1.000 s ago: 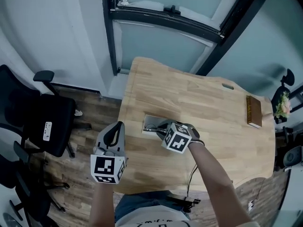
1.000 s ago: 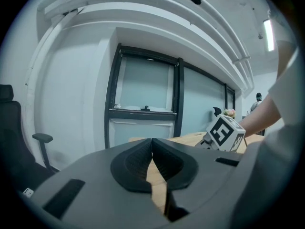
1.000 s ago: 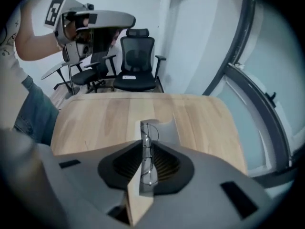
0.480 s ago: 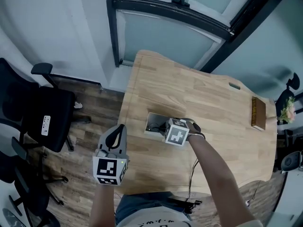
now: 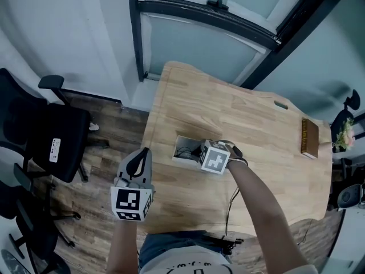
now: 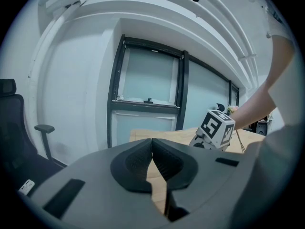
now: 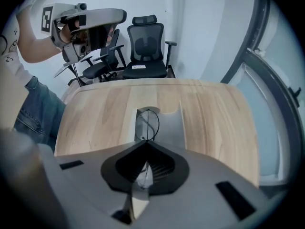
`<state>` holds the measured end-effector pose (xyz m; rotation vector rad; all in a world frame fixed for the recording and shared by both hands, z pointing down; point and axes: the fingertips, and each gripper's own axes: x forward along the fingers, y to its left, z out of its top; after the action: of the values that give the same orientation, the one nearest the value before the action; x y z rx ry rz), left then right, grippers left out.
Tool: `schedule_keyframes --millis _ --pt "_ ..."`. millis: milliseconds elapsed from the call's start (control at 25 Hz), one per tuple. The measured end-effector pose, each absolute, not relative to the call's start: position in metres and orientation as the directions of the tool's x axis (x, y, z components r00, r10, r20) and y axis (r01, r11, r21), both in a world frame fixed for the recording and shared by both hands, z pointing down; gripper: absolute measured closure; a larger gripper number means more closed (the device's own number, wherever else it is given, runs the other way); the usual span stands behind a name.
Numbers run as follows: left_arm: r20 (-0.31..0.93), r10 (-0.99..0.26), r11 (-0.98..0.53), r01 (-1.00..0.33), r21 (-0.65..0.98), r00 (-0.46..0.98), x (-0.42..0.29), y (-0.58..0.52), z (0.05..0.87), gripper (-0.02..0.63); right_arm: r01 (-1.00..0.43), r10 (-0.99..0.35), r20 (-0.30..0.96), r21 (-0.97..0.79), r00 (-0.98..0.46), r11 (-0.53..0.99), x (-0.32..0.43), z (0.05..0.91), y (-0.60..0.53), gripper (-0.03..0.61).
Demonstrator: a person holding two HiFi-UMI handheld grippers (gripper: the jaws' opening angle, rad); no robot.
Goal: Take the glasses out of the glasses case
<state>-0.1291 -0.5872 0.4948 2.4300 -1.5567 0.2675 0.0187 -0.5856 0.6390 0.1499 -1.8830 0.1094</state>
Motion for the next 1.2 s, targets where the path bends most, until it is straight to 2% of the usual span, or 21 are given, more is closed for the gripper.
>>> schedule_keyframes --millis 360,600,880,1200 --pt "0.253 -0.883 -0.386 -0.918 0.089 0.396 -0.122 -0.579 0.481 0.597 -0.177 -0.191 0.921 0.136 -0.34 0.975 0.025 0.605 -0.597 0.563" --pt "0.225 -0.889 -0.392 -0.917 0.077 0.399 -0.108 -0.565 0.462 0.597 -0.316 -0.382 0.811 0.257 -0.444 0.913 0.031 0.534 -0.595 0.563" --pt "0.149 -0.901 -0.41 -0.912 0.016 0.408 -0.09 -0.554 0.417 0.597 -0.523 -0.607 0.616 0.342 -0.502 0.781 0.058 0.443 -0.577 0.563" --pt "0.021 -0.915 -0.403 -0.913 -0.065 0.402 -0.082 -0.549 0.354 0.597 -0.753 -0.789 0.314 0.257 -0.528 0.606 0.089 0.362 -0.545 0.563"
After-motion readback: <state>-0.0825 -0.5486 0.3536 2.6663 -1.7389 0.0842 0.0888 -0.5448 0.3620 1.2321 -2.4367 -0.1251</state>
